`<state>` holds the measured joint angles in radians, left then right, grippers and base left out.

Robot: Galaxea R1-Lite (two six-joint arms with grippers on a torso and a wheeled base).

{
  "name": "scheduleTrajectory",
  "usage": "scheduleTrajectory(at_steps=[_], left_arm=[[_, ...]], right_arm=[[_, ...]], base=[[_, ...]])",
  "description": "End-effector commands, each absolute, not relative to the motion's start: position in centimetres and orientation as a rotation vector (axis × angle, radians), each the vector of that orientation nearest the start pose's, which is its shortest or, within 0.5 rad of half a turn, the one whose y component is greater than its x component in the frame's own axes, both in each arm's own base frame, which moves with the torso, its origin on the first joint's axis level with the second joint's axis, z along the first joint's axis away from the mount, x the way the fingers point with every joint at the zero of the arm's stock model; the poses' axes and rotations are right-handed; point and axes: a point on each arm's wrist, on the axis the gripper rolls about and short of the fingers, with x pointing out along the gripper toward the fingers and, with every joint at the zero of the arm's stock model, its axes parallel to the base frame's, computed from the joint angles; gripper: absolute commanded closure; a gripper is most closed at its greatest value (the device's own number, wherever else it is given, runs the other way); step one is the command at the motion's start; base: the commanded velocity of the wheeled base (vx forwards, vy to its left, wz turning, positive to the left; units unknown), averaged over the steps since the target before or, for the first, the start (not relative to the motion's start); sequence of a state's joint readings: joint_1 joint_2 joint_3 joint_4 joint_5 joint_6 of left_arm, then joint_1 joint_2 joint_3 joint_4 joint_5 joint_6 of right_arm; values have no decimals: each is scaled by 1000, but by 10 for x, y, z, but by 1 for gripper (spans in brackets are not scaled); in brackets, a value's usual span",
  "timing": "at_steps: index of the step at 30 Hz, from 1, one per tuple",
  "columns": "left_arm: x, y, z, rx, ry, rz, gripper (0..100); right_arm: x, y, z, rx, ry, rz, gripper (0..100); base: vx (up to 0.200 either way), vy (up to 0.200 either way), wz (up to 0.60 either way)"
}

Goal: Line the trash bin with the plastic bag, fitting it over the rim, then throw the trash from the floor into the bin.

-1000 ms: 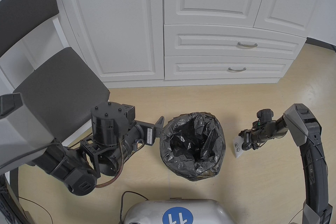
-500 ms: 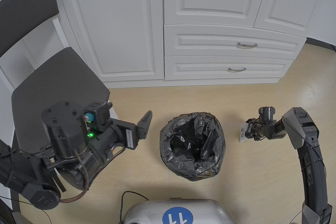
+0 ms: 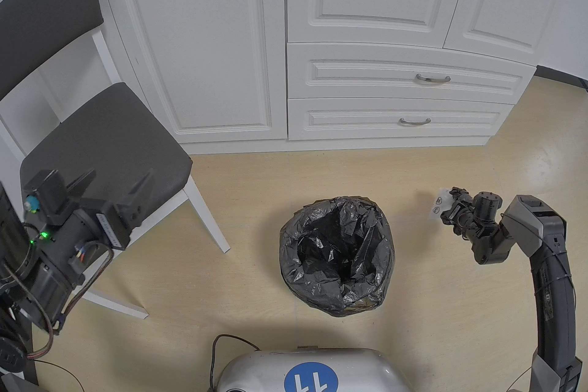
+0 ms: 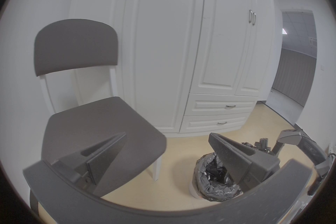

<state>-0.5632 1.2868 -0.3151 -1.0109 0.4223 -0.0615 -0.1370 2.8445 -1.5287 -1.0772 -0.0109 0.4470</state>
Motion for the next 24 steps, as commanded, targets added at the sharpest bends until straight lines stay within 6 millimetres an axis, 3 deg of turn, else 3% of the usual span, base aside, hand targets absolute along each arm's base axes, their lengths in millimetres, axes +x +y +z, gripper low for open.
scheduleTrajectory(at_steps=[1, 3, 5, 7, 11, 16, 20, 21, 22, 24], left_arm=[[124, -58, 190, -113, -89, -117, 0], [125, -58, 191, -114, -100, -134, 0], [125, -58, 192, -114, -102, -140, 0], [124, -58, 193, -115, -113, -151, 0], [121, -56, 197, -129, -138, -152, 0], [119, -56, 205, -138, -172, -185, 0], [120, -57, 206, -141, -175, -203, 0], [120, -57, 207, -140, -178, -208, 0], [120, -57, 207, -140, -178, -208, 0], [120, -57, 208, -133, -180, -206, 0]], right_arm=[[477, -78, -33, 573, 137, -147, 100], [467, -71, -4, 625, 150, -84, 100], [463, -69, 4, 631, 165, -55, 100], [448, -57, 36, 641, 201, 48, 100], [440, -44, 64, 637, 207, 74, 100], [412, -17, 122, 626, 184, 141, 100], [394, -1, 146, 618, 170, 185, 100], [382, 12, 159, 610, 160, 222, 100], [382, 12, 159, 610, 160, 222, 100], [364, 28, 172, 581, 151, 273, 100]], base=[[0, 0, 0], [0, 0, 0], [0, 0, 0], [0, 0, 0], [0, 0, 0], [0, 0, 0], [0, 0, 0], [0, 0, 0], [0, 0, 0], [0, 0, 0]])
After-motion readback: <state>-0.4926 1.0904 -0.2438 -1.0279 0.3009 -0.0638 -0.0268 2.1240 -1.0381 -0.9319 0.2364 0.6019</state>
